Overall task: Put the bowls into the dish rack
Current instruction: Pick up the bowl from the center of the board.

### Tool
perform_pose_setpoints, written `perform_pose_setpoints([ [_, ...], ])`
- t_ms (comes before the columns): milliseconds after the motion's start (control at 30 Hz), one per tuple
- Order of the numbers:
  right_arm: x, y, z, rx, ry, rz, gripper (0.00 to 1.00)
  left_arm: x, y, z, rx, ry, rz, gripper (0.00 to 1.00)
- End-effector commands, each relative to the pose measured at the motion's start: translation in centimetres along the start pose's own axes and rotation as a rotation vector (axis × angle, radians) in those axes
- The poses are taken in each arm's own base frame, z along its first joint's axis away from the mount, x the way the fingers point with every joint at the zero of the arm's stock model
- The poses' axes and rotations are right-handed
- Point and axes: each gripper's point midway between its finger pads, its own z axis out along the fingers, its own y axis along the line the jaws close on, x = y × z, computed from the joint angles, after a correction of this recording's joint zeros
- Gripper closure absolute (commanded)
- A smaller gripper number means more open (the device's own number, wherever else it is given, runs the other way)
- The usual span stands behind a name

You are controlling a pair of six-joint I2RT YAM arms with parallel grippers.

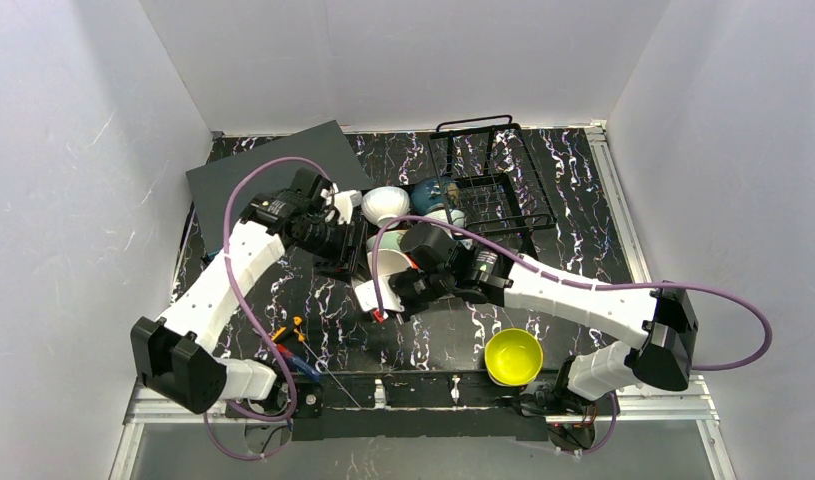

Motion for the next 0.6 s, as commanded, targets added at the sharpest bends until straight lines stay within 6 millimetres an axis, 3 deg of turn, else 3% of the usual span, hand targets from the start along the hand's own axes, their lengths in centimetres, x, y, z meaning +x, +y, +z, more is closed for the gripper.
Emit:
perform_pose_setpoints([
  [0,-0.9,-1.8,-1.0,0.074,-0.021,-0.021,0.99,-1.6,-0.1,-3.4,-0.062,-0.165,0.020,0.33],
  [100,-1.6,-2.0,-1.2,0.087,-0.045,0.012,0.99,-2.5,0.1,-5.6,-0.122,-0.292,0.054,0.16],
  [233,-2.1,-2.8,-1.8,0.136,-0.058,0.064,0.99,-3.4,0.6,-8.4,-0.191,-0.468,0.092,0.05],
  [400,-2.6,-3.3,-2.9,0.127,-0.120,0.136,0.99,-3.4,-0.2,-10.6,-0.164,-0.636,0.201,0.02],
  [567,-3.4,-5.1,-6.0,0.065,-0.312,0.297,0.99,-2.6,-2.3,-11.2,-0.058,-0.744,0.449,0.02],
])
